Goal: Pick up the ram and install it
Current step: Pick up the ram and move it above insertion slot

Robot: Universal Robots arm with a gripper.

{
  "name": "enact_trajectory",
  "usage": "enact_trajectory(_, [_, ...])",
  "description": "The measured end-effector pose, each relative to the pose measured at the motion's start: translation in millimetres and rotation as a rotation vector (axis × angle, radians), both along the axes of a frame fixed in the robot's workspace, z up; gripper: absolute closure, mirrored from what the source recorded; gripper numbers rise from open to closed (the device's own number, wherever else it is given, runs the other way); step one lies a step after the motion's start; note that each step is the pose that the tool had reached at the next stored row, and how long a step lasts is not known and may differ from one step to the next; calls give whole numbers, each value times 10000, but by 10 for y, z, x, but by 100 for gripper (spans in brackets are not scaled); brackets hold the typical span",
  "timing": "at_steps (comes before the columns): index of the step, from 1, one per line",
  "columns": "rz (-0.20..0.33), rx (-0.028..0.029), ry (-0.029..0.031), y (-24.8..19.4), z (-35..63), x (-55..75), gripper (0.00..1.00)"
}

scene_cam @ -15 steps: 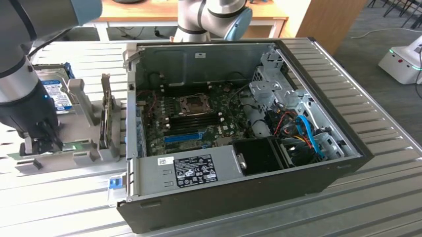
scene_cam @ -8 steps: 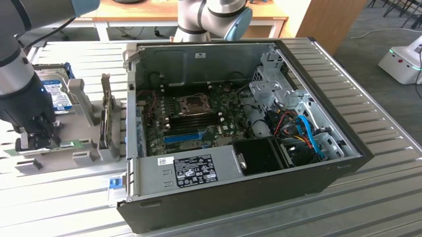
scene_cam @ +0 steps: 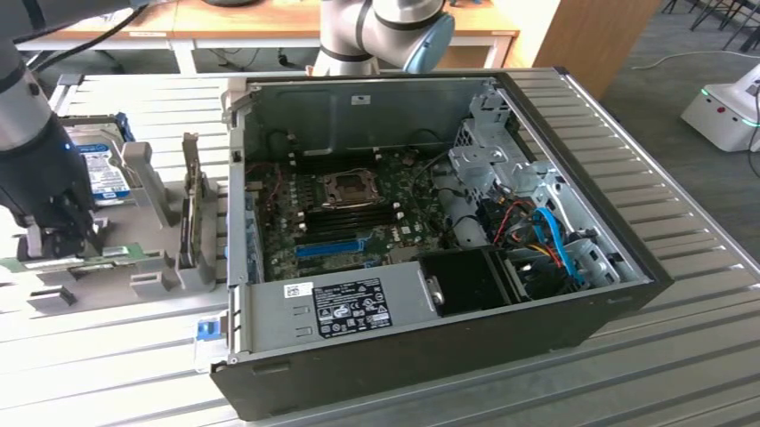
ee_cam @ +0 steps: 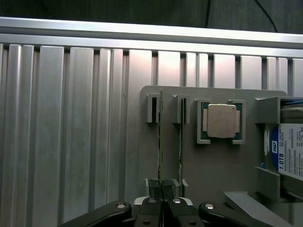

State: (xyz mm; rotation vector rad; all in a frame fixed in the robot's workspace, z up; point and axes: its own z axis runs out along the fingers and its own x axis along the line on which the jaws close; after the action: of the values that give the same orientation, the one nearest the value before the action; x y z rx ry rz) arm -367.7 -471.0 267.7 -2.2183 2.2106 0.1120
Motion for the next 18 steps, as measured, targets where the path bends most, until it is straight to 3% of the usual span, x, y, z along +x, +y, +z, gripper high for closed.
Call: enact_trajectory(18, [1,66,2,14,448,20,88])
